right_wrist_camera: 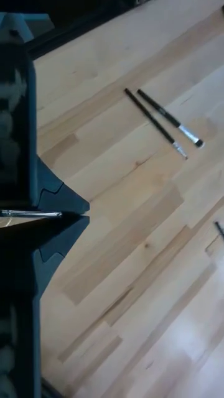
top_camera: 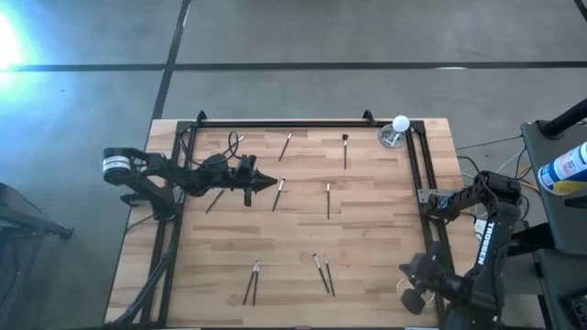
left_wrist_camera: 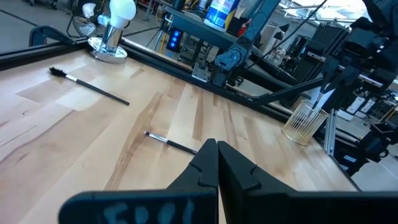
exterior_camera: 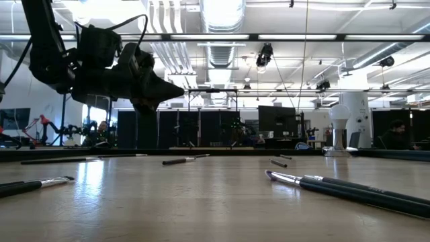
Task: Pick & Place Makeup Brushes
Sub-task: Put the eyeshadow brush into the makeup brush holder, then adjust the makeup brush holder, then put the eyeshadow brush into the makeup brush holder
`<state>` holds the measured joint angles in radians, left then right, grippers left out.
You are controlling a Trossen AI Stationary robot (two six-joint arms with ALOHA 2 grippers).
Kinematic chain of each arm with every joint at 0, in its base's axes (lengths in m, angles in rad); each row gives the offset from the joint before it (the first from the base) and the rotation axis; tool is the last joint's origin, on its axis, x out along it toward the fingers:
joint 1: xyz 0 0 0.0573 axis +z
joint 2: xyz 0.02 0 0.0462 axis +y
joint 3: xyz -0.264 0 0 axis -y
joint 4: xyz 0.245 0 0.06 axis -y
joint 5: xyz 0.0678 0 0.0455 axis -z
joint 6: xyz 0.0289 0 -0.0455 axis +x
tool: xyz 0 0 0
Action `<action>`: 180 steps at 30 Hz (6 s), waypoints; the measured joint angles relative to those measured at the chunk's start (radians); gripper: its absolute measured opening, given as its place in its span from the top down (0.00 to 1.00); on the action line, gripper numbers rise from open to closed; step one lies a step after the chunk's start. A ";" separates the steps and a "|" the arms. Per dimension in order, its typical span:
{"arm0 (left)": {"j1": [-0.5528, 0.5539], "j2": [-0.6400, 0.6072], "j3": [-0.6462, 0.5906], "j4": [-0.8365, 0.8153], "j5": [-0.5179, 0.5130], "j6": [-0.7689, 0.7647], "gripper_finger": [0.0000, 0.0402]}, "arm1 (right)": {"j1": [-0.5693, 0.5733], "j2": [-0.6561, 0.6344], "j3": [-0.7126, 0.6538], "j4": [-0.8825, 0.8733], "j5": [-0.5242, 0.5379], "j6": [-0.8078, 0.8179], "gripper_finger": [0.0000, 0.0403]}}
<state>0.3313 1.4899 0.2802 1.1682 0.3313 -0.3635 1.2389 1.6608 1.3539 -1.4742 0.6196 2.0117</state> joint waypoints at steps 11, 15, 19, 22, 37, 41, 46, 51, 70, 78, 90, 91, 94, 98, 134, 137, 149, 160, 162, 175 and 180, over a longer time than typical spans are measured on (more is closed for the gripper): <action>0.000 0.000 0.000 -0.004 0.000 0.005 1.00 | -0.036 -0.009 0.058 -0.003 -0.207 -0.082 0.75; 0.000 0.000 0.000 -0.005 0.001 0.011 1.00 | -0.073 -0.017 0.087 -0.018 -0.390 -0.152 0.73; 0.000 0.000 0.000 -0.006 0.010 0.021 1.00 | -0.134 -0.021 0.082 -0.012 -0.534 -0.295 0.70; 0.000 0.000 0.000 -0.016 0.012 0.022 1.00 | -0.178 -0.024 0.076 -0.010 -0.588 -0.425 0.66; 0.000 0.000 -0.006 -0.049 0.027 0.039 1.00 | -0.221 -0.096 -0.107 0.154 -0.692 -0.732 0.64; 0.000 0.000 -0.006 -0.049 0.027 0.039 1.00 | -0.221 -0.146 -0.168 0.209 -0.692 -0.755 0.64; 0.000 0.000 -0.006 -0.049 0.027 0.039 1.00 | -0.222 -0.212 -0.264 0.315 -0.708 -0.771 0.65; 0.000 0.000 -0.006 -0.049 0.027 0.038 1.00 | -0.221 -0.248 -0.350 0.391 -0.734 -0.766 0.71; 0.000 0.000 -0.006 -0.051 0.027 0.026 1.00 | -0.248 -0.254 -0.310 0.400 -0.682 -0.796 0.97; 0.000 0.000 -0.006 -0.055 0.027 0.026 1.00 | -0.305 -0.253 -0.322 0.405 -0.673 -0.827 0.97; 0.000 0.000 -0.006 -0.065 0.027 0.027 1.00 | -0.357 -0.252 -0.327 0.409 -0.672 -0.882 0.97; 0.000 0.000 -0.006 -0.066 0.027 0.026 1.00 | -0.359 -0.252 -0.327 0.409 -0.672 -0.885 0.97; 0.000 0.000 -0.006 -0.070 0.026 0.026 1.00 | -0.369 -0.252 -0.327 0.410 -0.672 -0.890 0.95; 0.000 0.000 -0.006 -0.071 0.026 0.021 1.00 | -0.388 -0.252 -0.320 0.409 -0.668 -0.889 0.88; -0.001 -0.001 0.042 -0.296 -0.044 -0.045 1.00 | -0.980 -0.299 -0.683 1.572 -0.231 -1.696 0.98; -0.008 -0.001 0.111 -0.506 -0.125 -0.055 0.99 | -1.057 -0.299 -0.764 1.769 -0.231 -1.772 0.98; -0.057 0.038 0.416 -1.011 -0.367 -0.133 0.69 | -1.164 -0.300 -0.891 1.995 -0.236 -1.893 0.98; -0.068 0.258 0.597 -1.176 -0.506 -0.223 0.63 | -1.164 -0.300 -0.896 1.977 -0.235 -1.921 0.98; -0.067 0.280 0.611 -1.195 -0.547 -0.242 0.63 | -1.163 -0.300 -0.896 1.976 -0.236 -1.921 0.98; -0.076 0.313 0.618 -1.181 -0.540 -0.320 0.70 | -1.151 -0.300 -0.896 1.971 -0.265 -1.918 0.98; -0.088 0.313 0.613 -1.214 -0.544 -0.342 0.82 | -1.150 -0.300 -0.896 1.971 -0.265 -1.914 0.98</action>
<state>0.2430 1.8027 0.8928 -0.0456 -0.2123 -0.7052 0.0891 1.3609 0.4576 0.4973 0.3550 0.0975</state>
